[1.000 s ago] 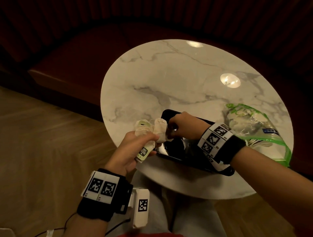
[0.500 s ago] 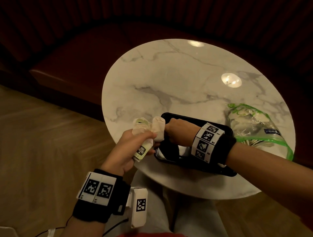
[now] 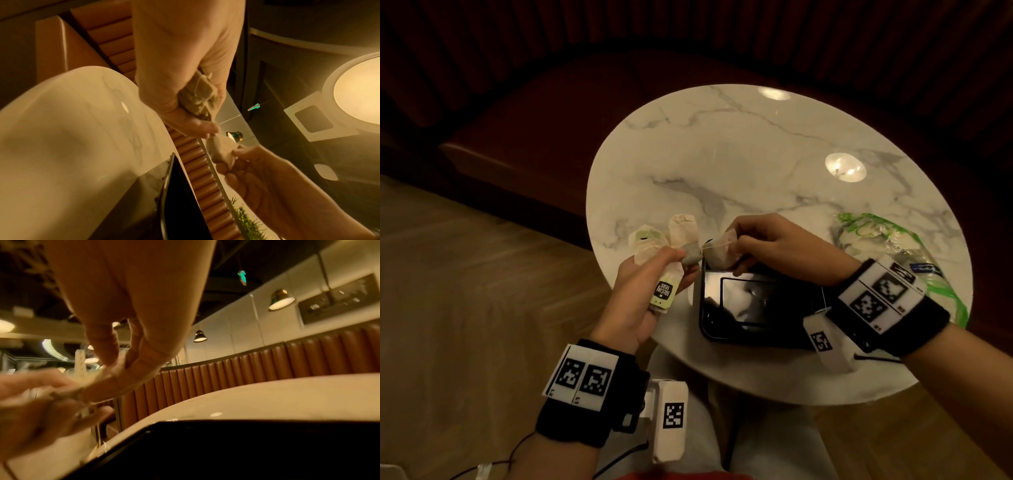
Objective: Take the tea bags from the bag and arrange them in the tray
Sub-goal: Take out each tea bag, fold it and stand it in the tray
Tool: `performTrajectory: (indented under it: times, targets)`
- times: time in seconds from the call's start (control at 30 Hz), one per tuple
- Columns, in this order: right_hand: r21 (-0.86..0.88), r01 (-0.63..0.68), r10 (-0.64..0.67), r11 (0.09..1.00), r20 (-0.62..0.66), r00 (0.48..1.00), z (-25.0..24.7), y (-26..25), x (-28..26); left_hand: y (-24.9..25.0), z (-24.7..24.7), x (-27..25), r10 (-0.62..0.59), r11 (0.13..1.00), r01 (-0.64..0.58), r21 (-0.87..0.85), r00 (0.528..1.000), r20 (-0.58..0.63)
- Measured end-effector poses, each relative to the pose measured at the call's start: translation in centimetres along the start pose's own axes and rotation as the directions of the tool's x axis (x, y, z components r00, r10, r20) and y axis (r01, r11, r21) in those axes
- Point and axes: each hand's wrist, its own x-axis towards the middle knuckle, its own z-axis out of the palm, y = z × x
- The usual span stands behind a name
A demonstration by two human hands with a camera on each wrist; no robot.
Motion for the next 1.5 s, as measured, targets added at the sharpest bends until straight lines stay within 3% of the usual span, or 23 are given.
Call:
performTrajectory:
  times: [0.13, 0.23, 0.37, 0.57, 0.83, 1.03, 1.23, 1.5]
  targets:
    - [0.43, 0.03, 0.004, 0.902, -0.079, 0.997, 0.8, -0.5, -1.0, -0.1, 0.4, 0.2, 0.054, 0.998, -0.055, -0.036, 0.998, -0.019]
    - [0.567, 0.023, 0.039, 0.823, -0.097, 0.995, 1.5, -0.6, -1.1, 0.0, 0.8, -0.2, 0.067, 0.998, -0.066, -0.024, 0.997, 0.049]
    - [0.555, -0.026, 0.09, 0.831, -0.088, 0.992, 2.3, -0.3, -0.7, 0.3, 1.2, -0.6, 0.041, 0.998, -0.033, -0.049, 0.987, 0.158]
    - [0.618, -0.019, 0.1, 0.786, -0.097, 0.99, 2.9, 0.2, -0.7, 0.5, 1.2, -0.7, 0.032, 0.998, -0.021, -0.066, 0.987, 0.159]
    - [0.631, 0.028, 0.051, 0.775, -0.108, 0.993, 3.4, 1.0, -0.8, 0.2, 1.1, -0.5, 0.144, 0.989, -0.149, 0.026, 0.98, 0.134]
    - [0.566, 0.053, 0.068, 0.823, -0.19, 0.979, 3.5, 1.5, -1.0, 0.9, 0.9, -0.7, 0.285, 0.937, -0.314, 0.15, 0.94, 0.188]
    - [0.652, 0.128, 0.026, 0.747, -0.221, 0.975, 3.3, 1.4, -1.3, 1.0, 0.6, -0.5, 0.313, 0.928, -0.341, 0.152, 0.933, 0.18]
    - [0.583, 0.112, 0.026, 0.805, -0.223, 0.975, 3.0, 2.0, -1.1, 0.4, 1.3, -0.7, 0.319, 0.921, -0.343, 0.185, 0.936, 0.147]
